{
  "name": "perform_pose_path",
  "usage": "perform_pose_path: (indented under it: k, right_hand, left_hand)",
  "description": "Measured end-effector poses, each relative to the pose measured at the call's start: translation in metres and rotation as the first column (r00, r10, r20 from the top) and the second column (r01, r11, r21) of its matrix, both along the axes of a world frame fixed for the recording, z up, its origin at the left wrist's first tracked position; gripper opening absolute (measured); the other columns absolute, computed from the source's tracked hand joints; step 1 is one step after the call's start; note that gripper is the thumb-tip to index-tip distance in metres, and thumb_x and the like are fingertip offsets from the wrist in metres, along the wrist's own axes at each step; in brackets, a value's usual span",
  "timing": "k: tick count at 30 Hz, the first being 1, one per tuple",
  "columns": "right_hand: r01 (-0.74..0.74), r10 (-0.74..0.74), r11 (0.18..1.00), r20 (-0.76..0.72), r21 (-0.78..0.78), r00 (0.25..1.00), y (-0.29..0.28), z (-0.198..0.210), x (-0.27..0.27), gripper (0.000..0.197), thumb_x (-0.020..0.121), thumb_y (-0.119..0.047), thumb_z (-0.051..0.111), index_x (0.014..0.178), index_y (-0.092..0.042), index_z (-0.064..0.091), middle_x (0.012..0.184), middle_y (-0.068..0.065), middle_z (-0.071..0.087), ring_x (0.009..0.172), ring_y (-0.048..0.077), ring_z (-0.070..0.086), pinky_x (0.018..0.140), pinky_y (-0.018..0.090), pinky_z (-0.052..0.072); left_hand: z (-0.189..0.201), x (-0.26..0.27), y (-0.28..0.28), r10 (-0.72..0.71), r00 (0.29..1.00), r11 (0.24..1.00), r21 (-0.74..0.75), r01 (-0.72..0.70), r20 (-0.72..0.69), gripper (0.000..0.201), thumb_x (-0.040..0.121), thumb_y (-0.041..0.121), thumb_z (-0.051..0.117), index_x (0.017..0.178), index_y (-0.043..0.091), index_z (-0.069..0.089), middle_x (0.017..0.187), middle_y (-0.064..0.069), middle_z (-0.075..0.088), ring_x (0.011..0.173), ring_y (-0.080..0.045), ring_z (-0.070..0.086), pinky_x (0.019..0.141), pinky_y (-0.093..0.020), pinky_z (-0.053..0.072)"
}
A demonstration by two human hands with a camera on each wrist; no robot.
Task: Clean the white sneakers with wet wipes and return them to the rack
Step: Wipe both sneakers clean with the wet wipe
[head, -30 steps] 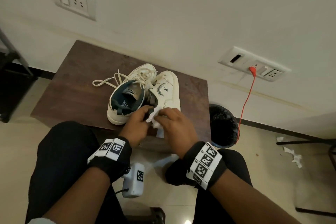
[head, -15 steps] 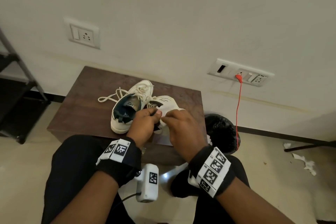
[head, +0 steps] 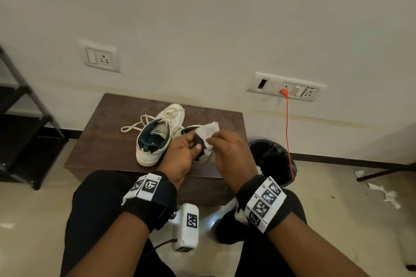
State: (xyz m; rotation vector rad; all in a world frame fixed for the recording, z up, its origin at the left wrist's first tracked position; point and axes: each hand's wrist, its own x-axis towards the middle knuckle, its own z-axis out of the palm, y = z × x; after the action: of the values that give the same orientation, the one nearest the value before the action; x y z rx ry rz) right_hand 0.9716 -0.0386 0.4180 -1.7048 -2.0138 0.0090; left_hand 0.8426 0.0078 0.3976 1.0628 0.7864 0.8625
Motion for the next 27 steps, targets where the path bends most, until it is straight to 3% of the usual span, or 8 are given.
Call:
perform_pose_path:
  k: [4, 7, 13, 17, 19, 22, 24, 27]
  right_hand:
    - [0.136, -0.136, 0.988, 0.000, -0.074, 0.991, 0.017, 0.012, 0.009, 0.025, 0.080, 0.003, 0.059, 0.098, -0.007, 0.072, 0.094, 0.007, 0.068, 0.087, 0.024, 0.060, 0.073, 0.028, 0.045]
    - [0.087, -0.089, 0.994, -0.026, -0.064, 0.996, 0.010, 0.016, 0.003, 0.024, 0.078, 0.004, 0.059, 0.096, -0.006, 0.072, 0.093, 0.009, 0.068, 0.086, 0.026, 0.061, 0.073, 0.031, 0.046]
    - [-0.048, 0.047, 0.998, 0.013, 0.029, 0.999, -0.022, 0.018, -0.014, 0.023, 0.067, 0.002, 0.075, 0.088, -0.008, 0.073, 0.088, 0.006, 0.069, 0.079, 0.024, 0.063, 0.067, 0.024, 0.047]
    - [0.088, -0.088, 0.996, -0.040, -0.011, 0.995, 0.001, 0.023, -0.004, 0.023, 0.072, 0.005, 0.067, 0.091, -0.006, 0.073, 0.088, 0.008, 0.068, 0.082, 0.027, 0.062, 0.070, 0.034, 0.050]
    - [0.137, -0.140, 0.989, -0.062, -0.056, 0.988, 0.011, 0.026, 0.003, 0.025, 0.077, 0.006, 0.061, 0.095, -0.006, 0.073, 0.092, 0.009, 0.068, 0.086, 0.028, 0.061, 0.075, 0.037, 0.051]
    - [0.059, -0.061, 0.997, -0.036, -0.044, 0.997, 0.001, 0.029, 0.000, 0.025, 0.071, 0.007, 0.064, 0.091, -0.006, 0.073, 0.089, 0.010, 0.068, 0.082, 0.029, 0.063, 0.072, 0.033, 0.051]
    - [-0.021, 0.021, 0.999, 0.022, -0.034, 1.000, -0.013, 0.028, -0.007, 0.021, 0.070, 0.002, 0.068, 0.088, -0.008, 0.073, 0.088, 0.007, 0.069, 0.079, 0.026, 0.063, 0.069, 0.028, 0.047]
    - [-0.100, 0.101, 0.995, 0.037, -0.016, 0.994, -0.021, 0.024, -0.010, 0.024, 0.079, -0.017, 0.051, 0.087, -0.012, 0.074, 0.087, 0.002, 0.068, 0.079, 0.021, 0.062, 0.064, 0.028, 0.050]
  left_hand:
    - [0.005, 0.002, -0.010, -0.040, 0.996, 0.998, 0.038, 0.043, -0.076, 0.047, 0.092, -0.012, 0.040, 0.115, 0.024, 0.059, 0.106, 0.001, 0.070, 0.100, -0.012, 0.066, 0.087, -0.024, 0.053]
    - [0.010, -0.001, -0.012, -0.014, 0.996, 0.998, 0.057, 0.020, -0.092, 0.046, 0.094, -0.008, 0.040, 0.111, 0.030, 0.060, 0.112, 0.001, 0.069, 0.105, -0.013, 0.064, 0.091, -0.027, 0.051]
    - [0.009, -0.005, -0.003, 0.066, 0.994, 0.998, -0.002, -0.066, -0.084, 0.038, 0.095, -0.003, 0.044, 0.129, 0.009, 0.055, 0.115, -0.007, 0.068, 0.109, -0.022, 0.063, 0.096, -0.040, 0.050]
    - [0.016, -0.003, -0.008, 0.042, 0.995, 0.999, 0.031, -0.039, -0.090, 0.041, 0.096, -0.007, 0.038, 0.122, 0.017, 0.057, 0.110, -0.002, 0.069, 0.102, -0.014, 0.065, 0.093, -0.030, 0.052]
    - [0.017, -0.001, -0.009, 0.043, 0.996, 0.999, 0.032, -0.040, -0.083, 0.041, 0.096, -0.007, 0.037, 0.126, 0.015, 0.055, 0.113, -0.003, 0.068, 0.105, -0.015, 0.064, 0.095, -0.031, 0.050]
    - [0.017, 0.000, -0.008, 0.055, 0.997, 0.998, 0.005, -0.055, -0.059, 0.040, 0.097, -0.006, 0.037, 0.126, 0.013, 0.055, 0.111, -0.001, 0.069, 0.104, -0.015, 0.064, 0.093, -0.030, 0.051]
    - [0.016, 0.001, -0.004, 0.068, 0.995, 0.997, -0.028, -0.070, -0.066, 0.042, 0.094, -0.010, 0.037, 0.127, 0.010, 0.055, 0.112, -0.008, 0.068, 0.102, -0.021, 0.063, 0.088, -0.032, 0.052]
    - [0.014, 0.002, 0.003, 0.100, 0.991, 0.993, -0.057, -0.105, -0.090, 0.055, 0.085, -0.020, 0.038, 0.127, 0.011, 0.055, 0.117, -0.012, 0.064, 0.107, -0.026, 0.060, 0.085, -0.033, 0.052]
